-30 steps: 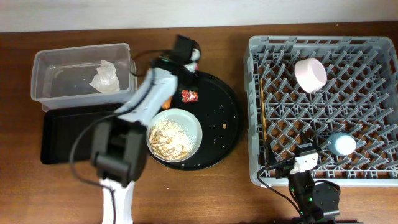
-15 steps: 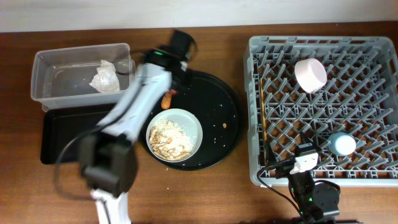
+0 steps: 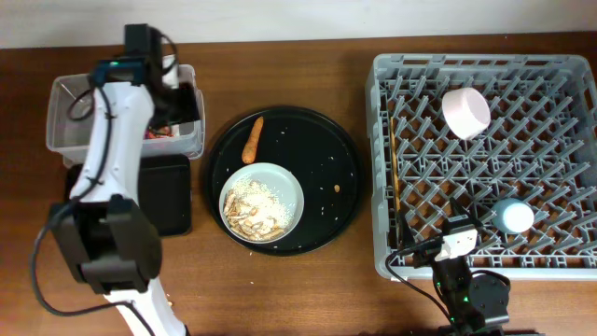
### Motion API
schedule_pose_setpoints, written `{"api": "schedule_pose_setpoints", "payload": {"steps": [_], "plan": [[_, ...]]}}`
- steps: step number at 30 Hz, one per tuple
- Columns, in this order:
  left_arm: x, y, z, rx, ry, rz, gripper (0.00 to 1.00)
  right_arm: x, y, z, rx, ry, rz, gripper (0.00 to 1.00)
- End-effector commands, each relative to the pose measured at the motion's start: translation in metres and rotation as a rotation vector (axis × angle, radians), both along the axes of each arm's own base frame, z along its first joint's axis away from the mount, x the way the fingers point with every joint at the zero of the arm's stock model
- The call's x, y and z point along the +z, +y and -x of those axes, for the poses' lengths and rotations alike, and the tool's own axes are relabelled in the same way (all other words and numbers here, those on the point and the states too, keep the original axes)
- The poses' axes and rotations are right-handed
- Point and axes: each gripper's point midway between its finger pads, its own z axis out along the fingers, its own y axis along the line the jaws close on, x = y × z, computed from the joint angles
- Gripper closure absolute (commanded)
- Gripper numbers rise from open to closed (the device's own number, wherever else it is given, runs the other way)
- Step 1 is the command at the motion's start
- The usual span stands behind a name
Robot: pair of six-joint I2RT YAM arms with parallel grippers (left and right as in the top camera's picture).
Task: Sort waste into correct bins and load items into the dishwasher rack
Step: 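Grasp the red wrapper with the left gripper and drop it in the clear bin, then grasp the carrot with the left gripper and place it on the black tray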
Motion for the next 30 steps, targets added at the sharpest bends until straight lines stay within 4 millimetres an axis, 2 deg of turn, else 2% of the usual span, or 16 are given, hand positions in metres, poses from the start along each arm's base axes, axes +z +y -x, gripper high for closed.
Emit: {"api": "schedule_pose_setpoints", "payload": {"steps": [1,5,7,9,11,13,15,18,19,20,22,23,25,26,27,30], "plan": [[-0.015,-0.068,0.019,-0.237,0.009,-0.130,0.46,-0.003,0.000,0.000,0.006,0.004,-0.002,0.02],[-0.071,-0.099,0.021,-0.303,-0.038,-0.155,0.46,-0.003,0.000,0.000,0.005,0.003,-0.002,0.02],[-0.101,-0.100,0.017,-0.299,-0.088,-0.149,0.46,-0.003,0.000,0.000,0.006,0.004,-0.002,0.02],[-0.114,-0.101,0.011,-0.296,-0.108,-0.145,0.46,-0.003,0.000,0.000,0.006,0.004,-0.002,0.02],[-0.138,-0.108,0.019,-0.319,-0.047,-0.104,0.47,-0.003,0.000,0.000,0.005,0.004,-0.002,0.02],[-0.143,-0.108,0.020,-0.320,-0.036,-0.104,0.51,-0.003,0.000,0.000,0.006,0.003,-0.002,0.02],[-0.136,-0.110,0.016,-0.320,-0.047,-0.101,0.65,-0.003,0.000,0.000,0.005,0.003,-0.002,0.02],[-0.146,-0.108,0.020,-0.320,-0.015,-0.107,0.66,-0.003,0.000,0.000,0.005,0.004,-0.002,0.02],[-0.156,-0.107,0.022,-0.321,0.007,-0.110,0.81,-0.003,0.000,0.000,0.006,0.003,-0.002,0.02],[-0.154,-0.108,0.021,-0.321,0.000,-0.109,0.85,-0.003,0.000,0.000,0.006,0.003,-0.002,0.02],[-0.120,-0.112,0.002,-0.316,-0.057,-0.104,0.86,-0.003,0.000,0.000,0.006,0.003,-0.002,0.02],[-0.091,-0.110,-0.009,-0.303,-0.096,-0.116,0.86,-0.003,0.000,0.000,0.006,0.004,-0.002,0.02],[0.001,-0.089,-0.022,-0.242,-0.194,-0.185,0.86,-0.003,0.000,0.000,0.006,0.003,-0.002,0.02],[0.023,-0.084,-0.015,-0.236,-0.195,-0.184,0.87,-0.003,0.000,0.000,0.005,0.003,-0.002,0.02],[0.045,-0.076,0.002,-0.225,-0.167,-0.186,0.89,-0.003,0.000,0.000,0.006,0.003,-0.002,0.02],[0.089,-0.016,0.088,0.033,-0.001,-0.164,0.99,-0.003,0.000,0.000,0.006,0.003,-0.002,0.02]]}}
